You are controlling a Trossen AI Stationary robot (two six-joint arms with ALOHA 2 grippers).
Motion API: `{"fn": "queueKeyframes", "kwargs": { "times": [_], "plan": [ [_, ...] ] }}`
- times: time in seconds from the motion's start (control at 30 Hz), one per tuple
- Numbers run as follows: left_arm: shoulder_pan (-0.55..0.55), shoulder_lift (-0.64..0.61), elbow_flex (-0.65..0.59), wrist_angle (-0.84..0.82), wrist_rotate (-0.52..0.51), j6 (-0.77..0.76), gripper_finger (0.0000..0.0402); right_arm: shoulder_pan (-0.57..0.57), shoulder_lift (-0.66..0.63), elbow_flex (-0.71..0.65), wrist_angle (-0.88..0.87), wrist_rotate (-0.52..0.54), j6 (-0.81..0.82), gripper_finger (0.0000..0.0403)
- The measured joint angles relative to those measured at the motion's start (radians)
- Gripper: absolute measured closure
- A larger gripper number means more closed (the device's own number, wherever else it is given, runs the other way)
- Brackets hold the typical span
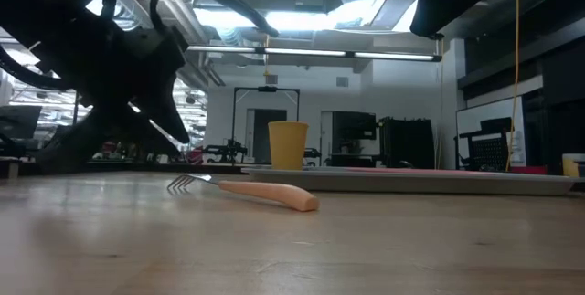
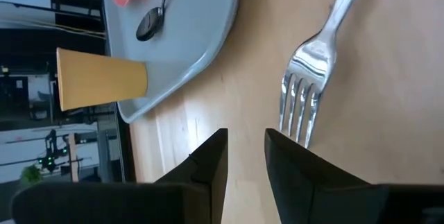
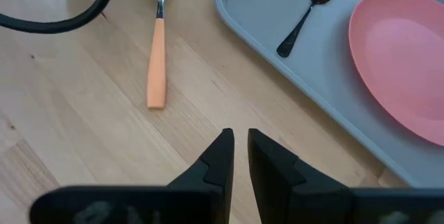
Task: Pick and place plate/cup/fork/spoon on tray
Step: Put the orange fork on the gray tray to the left of the black spoon
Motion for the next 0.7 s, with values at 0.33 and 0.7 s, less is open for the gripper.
{"fn": "queueKeyframes", "kwargs": {
  "times": [0.33,0.7],
  "plan": [
    [0.000,-0.001,0.001,0.018,0.076,0.014,0.0311,0.000,0.000,0.000,0.000,-0.001,0.000,0.0353],
    [0.000,-0.001,0.001,0.043,0.072,0.060,0.0311,0.000,0.000,0.000,0.000,-0.001,0.000,0.0353]
  ]
}}
